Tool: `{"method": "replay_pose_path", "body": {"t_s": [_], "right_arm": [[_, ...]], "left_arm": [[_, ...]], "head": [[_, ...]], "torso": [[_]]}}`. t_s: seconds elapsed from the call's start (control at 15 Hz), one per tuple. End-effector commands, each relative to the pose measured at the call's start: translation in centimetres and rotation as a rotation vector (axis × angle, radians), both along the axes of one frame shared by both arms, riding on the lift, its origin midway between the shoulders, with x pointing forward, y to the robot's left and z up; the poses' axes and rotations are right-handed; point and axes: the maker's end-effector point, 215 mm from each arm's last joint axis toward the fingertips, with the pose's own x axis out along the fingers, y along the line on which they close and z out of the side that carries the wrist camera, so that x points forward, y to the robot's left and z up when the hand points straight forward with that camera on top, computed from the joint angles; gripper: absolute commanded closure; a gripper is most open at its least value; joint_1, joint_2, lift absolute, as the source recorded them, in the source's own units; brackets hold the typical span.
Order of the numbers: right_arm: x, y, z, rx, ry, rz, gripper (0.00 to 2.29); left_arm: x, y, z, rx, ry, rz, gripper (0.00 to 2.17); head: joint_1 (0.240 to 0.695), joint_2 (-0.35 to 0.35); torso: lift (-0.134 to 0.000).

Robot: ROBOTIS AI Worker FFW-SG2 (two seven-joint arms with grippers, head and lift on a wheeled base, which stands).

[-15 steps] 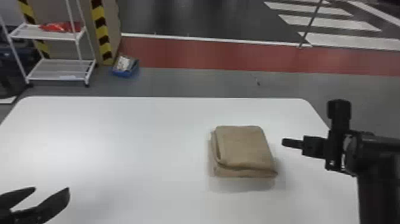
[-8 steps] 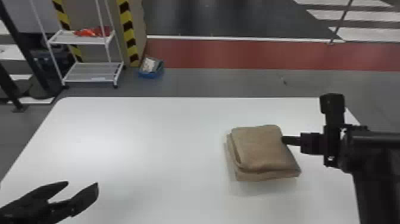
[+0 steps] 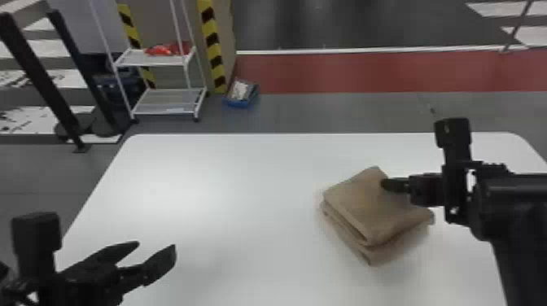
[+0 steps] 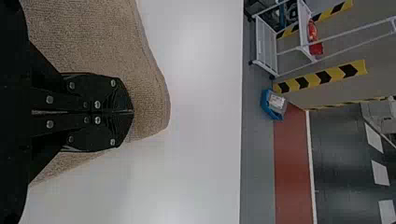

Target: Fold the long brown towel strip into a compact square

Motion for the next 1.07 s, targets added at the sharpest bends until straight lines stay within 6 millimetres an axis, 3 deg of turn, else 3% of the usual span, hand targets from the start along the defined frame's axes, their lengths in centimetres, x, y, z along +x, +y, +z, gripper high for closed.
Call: {"method": "replay_pose_path", "body": {"t_s": [0.0, 0.33, 0.67, 0.87, 0.93, 1.0], "right_arm": [[-0.5, 3.2, -0.8, -0.008, 0.0, 0.071, 2.22], [-0.9, 8.4, 0.0, 0.013, -0.041, 0.188, 2.22], [-4.0, 14.0, -1.6, 0.047, -0.009, 0.315, 2.21], [-2.5, 13.1, 0.5, 0.023, -0.092, 0.296, 2.17], [-1.9, 11.9, 1.6, 0.027, -0.115, 0.267, 2.03], [-1.3, 10.2, 3.2, 0.047, -0.157, 0.227, 1.31]], "left_arm": [[-0.1, 0.3, 0.0, 0.0, 0.001, 0.008, 0.18], [-0.1, 0.5, -0.3, -0.003, 0.006, 0.011, 0.18], [-0.1, 0.5, -0.3, -0.002, 0.004, 0.011, 0.18], [0.1, 0.5, -0.2, 0.0, -0.006, 0.01, 0.18], [0.1, 0.6, -0.1, 0.001, -0.006, 0.011, 0.18], [0.1, 0.4, 0.0, -0.003, -0.01, 0.007, 0.18]], "head": [[0.695, 0.107], [0.695, 0.184], [0.695, 0.252], [0.695, 0.287], [0.695, 0.289], [0.695, 0.284]], "torso": [[-0.125], [-0.125], [-0.125], [-0.125], [-0.125], [-0.125]]}}
